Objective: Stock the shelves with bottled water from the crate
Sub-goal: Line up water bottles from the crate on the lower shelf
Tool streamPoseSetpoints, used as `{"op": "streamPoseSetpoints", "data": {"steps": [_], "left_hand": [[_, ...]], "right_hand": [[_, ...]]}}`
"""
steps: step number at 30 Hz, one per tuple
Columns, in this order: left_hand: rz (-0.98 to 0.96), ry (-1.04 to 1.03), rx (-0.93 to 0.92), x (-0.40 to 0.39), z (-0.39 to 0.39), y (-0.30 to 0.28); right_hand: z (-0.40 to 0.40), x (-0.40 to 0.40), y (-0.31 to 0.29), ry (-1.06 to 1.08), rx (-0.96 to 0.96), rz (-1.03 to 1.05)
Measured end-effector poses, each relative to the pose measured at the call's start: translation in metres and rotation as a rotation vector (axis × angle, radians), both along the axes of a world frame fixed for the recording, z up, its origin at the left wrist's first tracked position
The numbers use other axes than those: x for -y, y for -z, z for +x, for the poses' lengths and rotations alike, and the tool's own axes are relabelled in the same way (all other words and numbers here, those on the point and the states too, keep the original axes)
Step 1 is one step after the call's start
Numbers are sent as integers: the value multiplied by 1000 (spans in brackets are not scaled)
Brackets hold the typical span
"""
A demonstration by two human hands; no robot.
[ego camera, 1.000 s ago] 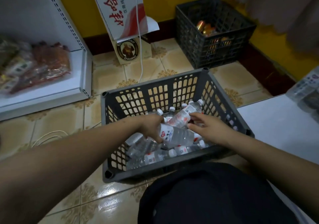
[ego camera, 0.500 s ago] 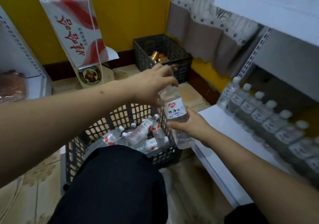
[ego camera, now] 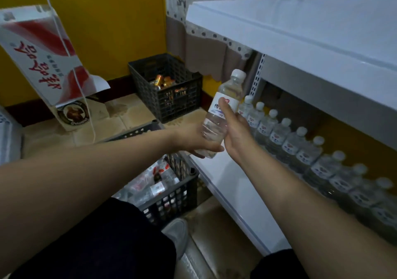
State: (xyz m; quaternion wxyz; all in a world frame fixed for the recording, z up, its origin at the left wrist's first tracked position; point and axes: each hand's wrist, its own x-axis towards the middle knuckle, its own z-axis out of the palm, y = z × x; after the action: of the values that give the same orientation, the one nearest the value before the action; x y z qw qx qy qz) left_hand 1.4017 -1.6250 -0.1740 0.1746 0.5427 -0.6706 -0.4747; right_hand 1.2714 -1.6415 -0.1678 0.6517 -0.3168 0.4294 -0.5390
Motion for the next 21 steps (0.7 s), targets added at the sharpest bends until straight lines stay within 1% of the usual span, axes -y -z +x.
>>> {"op": "streamPoseSetpoints", "data": {"steps": [2, 4, 6, 8, 11, 15, 17, 19, 21], "left_hand": [[-20, -25, 84, 13, -7, 2], [1, -17, 128, 29, -10, 7], [4, 17, 182, 47, -16, 14], [18, 49, 215, 63, -20, 26], [-1, 21, 192, 85, -24, 54], [10, -139, 113, 109, -36, 117], [-9, -175, 132, 120, -48, 144], [-37, -250, 112, 136, -57, 166], [-49, -318, 74, 156, -63, 183]], "right_hand": [[-15, 14, -6, 59, -120, -43], [-37, 32, -6, 106, -319, -59], [-60, 48, 1, 100, -493, -39], [-75, 58, 9, 74, -556, 11], [-79, 71, 28, 84, -648, 31], [-73, 101, 72, 187, -895, -35], [-75, 126, 83, 123, -996, -6], [-79, 155, 86, 15, -1092, 10], [-80, 183, 85, -57, -1199, -37]]}}
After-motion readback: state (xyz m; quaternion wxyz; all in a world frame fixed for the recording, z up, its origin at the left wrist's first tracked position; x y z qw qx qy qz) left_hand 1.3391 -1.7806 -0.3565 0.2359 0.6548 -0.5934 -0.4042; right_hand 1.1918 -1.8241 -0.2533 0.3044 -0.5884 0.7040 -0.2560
